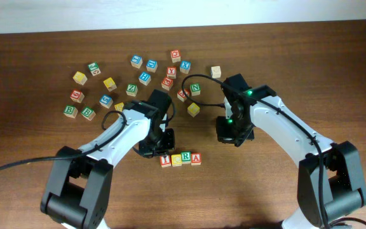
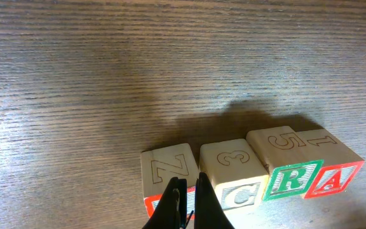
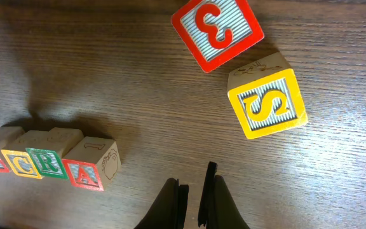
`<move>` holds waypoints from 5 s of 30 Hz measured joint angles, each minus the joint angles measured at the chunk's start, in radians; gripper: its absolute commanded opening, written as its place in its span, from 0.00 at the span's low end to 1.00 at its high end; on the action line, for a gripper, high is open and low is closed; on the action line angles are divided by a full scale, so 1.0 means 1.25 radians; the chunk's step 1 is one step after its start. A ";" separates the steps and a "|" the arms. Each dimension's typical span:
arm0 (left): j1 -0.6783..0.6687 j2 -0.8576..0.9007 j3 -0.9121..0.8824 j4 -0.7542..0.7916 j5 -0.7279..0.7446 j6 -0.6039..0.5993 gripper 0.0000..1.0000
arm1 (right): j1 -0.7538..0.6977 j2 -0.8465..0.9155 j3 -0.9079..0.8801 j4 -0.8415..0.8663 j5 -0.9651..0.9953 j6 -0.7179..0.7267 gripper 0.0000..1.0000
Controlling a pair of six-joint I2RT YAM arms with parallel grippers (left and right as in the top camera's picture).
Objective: Spell out ICRA
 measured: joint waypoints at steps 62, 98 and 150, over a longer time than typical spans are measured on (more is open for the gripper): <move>0.014 0.000 -0.003 0.041 0.042 0.013 0.00 | 0.000 0.000 0.000 0.000 0.000 0.000 0.06; 0.184 0.002 0.054 -0.192 -0.043 0.139 0.00 | 0.000 0.000 -0.054 0.073 -0.048 0.000 0.06; 0.157 -0.009 -0.127 0.055 0.000 0.077 0.00 | 0.061 0.004 0.009 0.036 -0.010 0.059 0.04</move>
